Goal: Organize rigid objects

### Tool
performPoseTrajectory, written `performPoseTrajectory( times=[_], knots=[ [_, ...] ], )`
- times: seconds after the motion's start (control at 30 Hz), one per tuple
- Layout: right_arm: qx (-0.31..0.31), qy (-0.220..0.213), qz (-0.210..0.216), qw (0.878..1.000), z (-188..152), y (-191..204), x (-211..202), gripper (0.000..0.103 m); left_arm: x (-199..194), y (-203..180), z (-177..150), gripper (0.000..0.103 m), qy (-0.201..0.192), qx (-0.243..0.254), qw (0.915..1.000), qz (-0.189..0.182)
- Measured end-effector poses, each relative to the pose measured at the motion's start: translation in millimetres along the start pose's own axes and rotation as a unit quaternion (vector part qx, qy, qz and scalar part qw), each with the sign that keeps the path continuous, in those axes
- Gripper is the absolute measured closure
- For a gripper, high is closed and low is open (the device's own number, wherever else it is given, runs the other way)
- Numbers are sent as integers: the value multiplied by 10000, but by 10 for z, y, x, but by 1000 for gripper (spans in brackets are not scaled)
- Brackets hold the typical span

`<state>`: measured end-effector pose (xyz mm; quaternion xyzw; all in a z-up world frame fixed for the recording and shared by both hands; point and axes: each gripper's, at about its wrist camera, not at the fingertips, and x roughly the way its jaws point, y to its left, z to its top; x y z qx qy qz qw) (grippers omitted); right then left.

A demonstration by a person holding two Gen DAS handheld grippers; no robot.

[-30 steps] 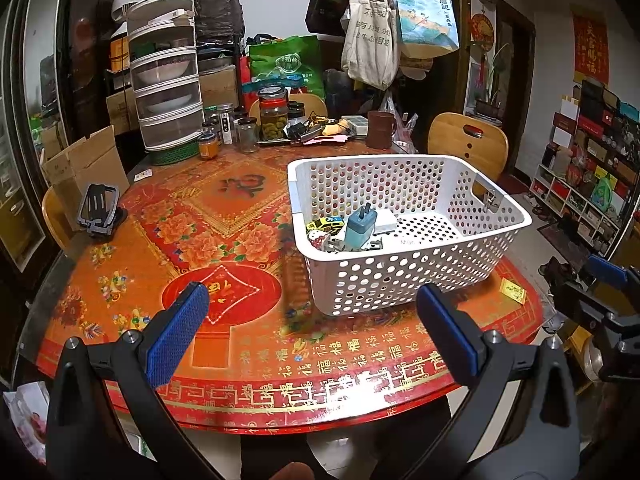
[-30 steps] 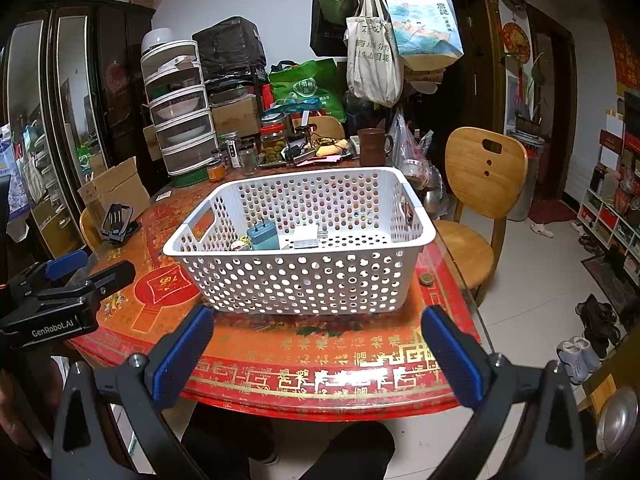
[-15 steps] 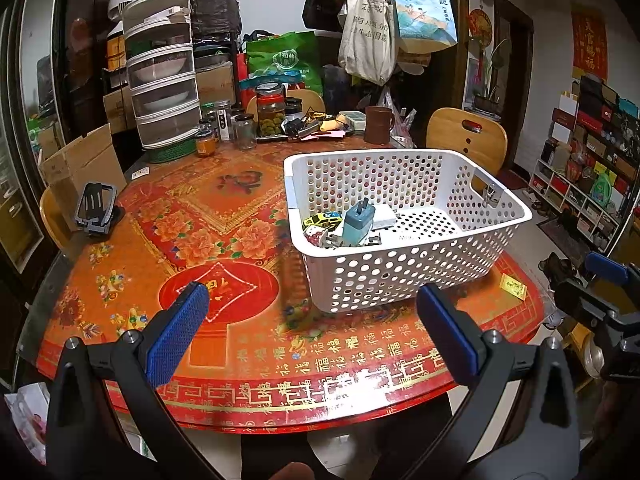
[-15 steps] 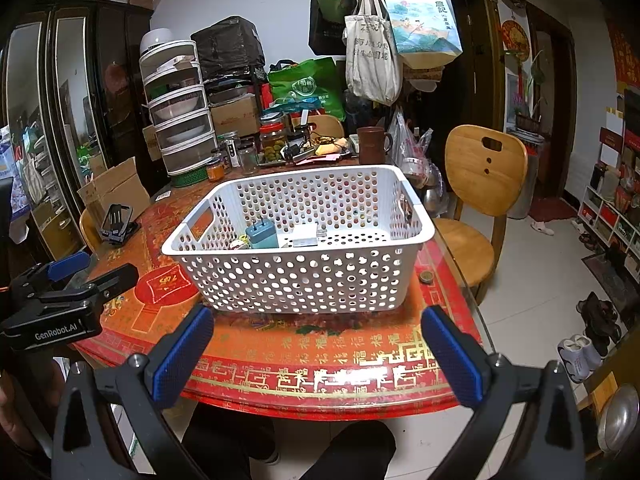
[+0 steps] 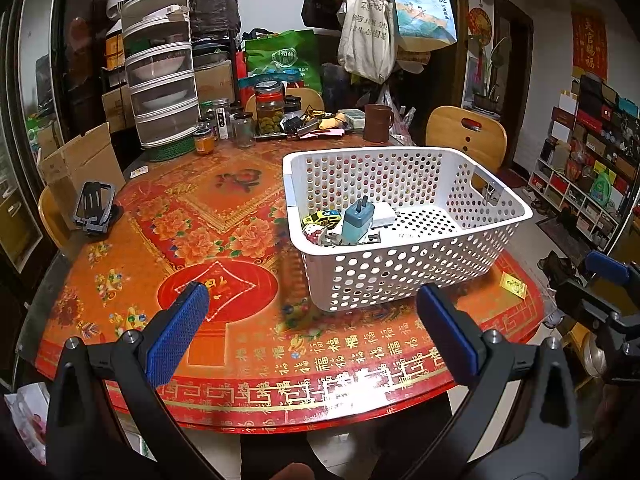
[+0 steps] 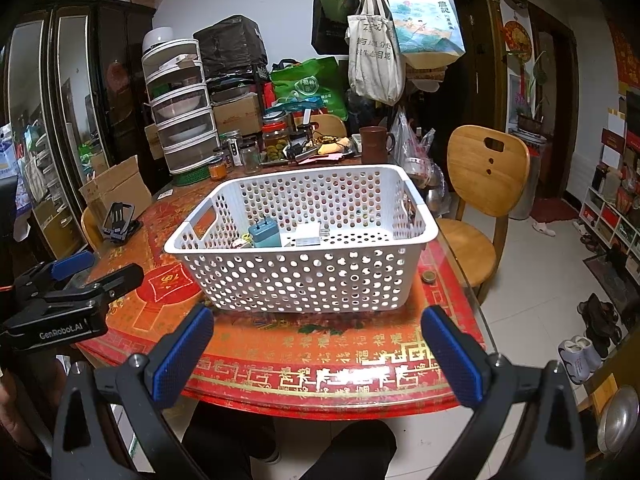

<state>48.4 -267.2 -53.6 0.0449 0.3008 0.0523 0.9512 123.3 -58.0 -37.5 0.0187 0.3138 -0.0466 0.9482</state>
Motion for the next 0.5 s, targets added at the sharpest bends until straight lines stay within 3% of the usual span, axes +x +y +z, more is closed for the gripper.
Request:
performPoseTrajectory(
  times=[0.5],
  knots=[
    [13, 24, -16, 10000, -3, -13, 8, 0, 40, 15, -16, 1, 21, -20, 10000, -19]
  ],
)
